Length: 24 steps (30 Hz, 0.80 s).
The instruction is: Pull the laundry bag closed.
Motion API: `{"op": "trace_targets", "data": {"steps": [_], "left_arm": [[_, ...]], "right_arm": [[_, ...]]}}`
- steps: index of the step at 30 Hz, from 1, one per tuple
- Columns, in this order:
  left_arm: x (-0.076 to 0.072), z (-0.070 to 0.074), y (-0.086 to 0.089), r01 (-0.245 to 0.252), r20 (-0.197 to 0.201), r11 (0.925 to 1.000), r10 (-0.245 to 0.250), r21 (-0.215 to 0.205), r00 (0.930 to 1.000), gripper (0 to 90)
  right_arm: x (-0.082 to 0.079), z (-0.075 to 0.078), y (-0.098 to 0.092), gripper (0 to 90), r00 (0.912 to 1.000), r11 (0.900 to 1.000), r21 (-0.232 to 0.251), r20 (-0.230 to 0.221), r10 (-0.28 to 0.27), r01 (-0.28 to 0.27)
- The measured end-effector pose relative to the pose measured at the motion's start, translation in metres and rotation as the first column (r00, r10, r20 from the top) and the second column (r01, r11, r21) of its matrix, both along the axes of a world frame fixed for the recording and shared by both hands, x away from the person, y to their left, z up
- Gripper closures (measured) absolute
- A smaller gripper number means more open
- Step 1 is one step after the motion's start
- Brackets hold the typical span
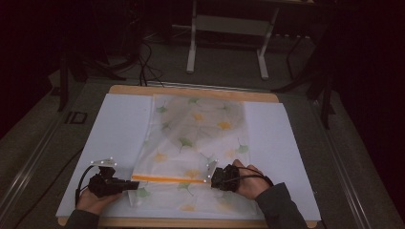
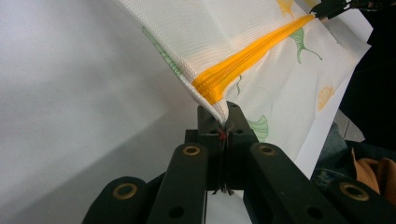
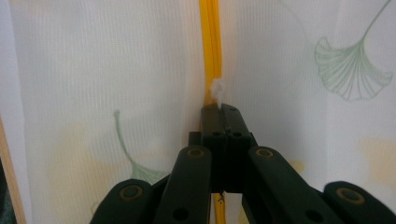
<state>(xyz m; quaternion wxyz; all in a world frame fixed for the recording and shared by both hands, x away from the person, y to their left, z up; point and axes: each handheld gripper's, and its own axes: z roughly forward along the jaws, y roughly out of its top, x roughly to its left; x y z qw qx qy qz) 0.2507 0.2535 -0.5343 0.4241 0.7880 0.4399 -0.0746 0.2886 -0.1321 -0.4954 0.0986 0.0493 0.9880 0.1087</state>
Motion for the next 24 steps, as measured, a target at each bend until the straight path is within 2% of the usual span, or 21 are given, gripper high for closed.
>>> {"op": "trace_targets", "data": {"steps": [24], "left_arm": [[0.000, 0.000, 0.000, 0.005, -0.002, 1.0000, -0.005, -0.006, 1.0000, 88.8]], "right_arm": [[0.000, 0.001, -0.021, 90.0, 0.9992, 0.999, -0.013, 0.000, -0.040, 0.040]]}}
